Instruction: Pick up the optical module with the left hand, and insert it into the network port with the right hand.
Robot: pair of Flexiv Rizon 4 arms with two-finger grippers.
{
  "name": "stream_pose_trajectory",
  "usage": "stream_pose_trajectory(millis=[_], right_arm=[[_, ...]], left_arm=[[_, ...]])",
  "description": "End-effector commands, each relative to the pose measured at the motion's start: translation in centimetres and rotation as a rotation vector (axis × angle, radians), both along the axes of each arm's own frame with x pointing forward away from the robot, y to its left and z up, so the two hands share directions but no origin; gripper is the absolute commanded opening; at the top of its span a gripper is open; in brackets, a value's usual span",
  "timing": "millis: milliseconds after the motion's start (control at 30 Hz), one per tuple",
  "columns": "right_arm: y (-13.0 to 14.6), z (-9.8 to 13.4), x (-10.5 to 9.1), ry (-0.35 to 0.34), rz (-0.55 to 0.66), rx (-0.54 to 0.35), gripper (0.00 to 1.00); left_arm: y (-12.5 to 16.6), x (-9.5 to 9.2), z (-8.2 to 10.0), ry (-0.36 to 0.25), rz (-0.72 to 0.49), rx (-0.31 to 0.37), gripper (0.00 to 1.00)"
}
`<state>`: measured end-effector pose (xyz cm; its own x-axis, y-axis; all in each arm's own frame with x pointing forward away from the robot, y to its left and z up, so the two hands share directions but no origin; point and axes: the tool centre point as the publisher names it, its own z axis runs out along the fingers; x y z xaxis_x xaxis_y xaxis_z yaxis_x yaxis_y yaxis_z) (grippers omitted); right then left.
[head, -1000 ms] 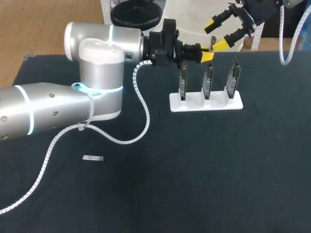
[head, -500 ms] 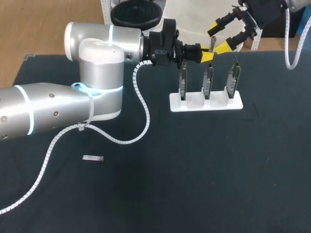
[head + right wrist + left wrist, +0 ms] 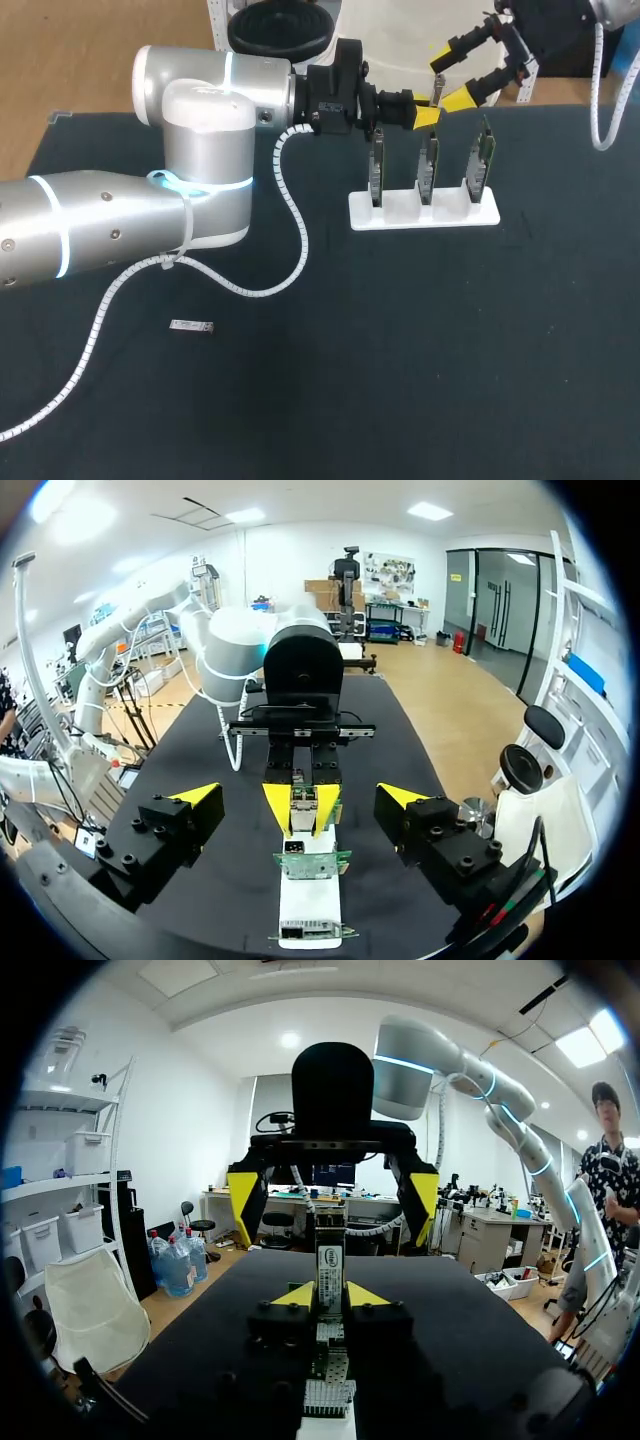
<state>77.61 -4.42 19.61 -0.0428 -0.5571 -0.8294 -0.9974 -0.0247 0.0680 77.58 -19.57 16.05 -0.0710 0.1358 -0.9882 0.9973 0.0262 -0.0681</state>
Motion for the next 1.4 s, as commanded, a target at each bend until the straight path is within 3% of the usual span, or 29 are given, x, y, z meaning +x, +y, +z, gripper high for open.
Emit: stream_pose_trajectory(millis=[33, 600, 633, 667, 1400], right_arm=[[0.06, -0.03, -0.2, -0.006, -0.007, 0.002, 1.0], [0.33, 0.01, 0.22, -0.007, 0.002, -0.001, 1.0], [0.36, -0.01, 0.27, -0.005, 0.0, 0.0, 0.42], [0.37, -0.01, 0.29, -0.005, -0.002, 0.001, 0.0], [0.55, 0.05, 0.39, -0.012, -0.004, -0.001, 0.0]], left_arm=[[-0.09, 0.27, -0.02, 0.002, -0.005, 0.002, 0.0], [-0.09, 0.27, -0.02, 0.002, -0.005, 0.002, 0.0], [-0.09, 0.27, -0.02, 0.002, -0.005, 0.002, 0.0], [-0.09, 0.27, -0.02, 0.002, -0.005, 0.002, 0.0], [-0.09, 0.27, -0.02, 0.002, -0.005, 0.002, 0.0]])
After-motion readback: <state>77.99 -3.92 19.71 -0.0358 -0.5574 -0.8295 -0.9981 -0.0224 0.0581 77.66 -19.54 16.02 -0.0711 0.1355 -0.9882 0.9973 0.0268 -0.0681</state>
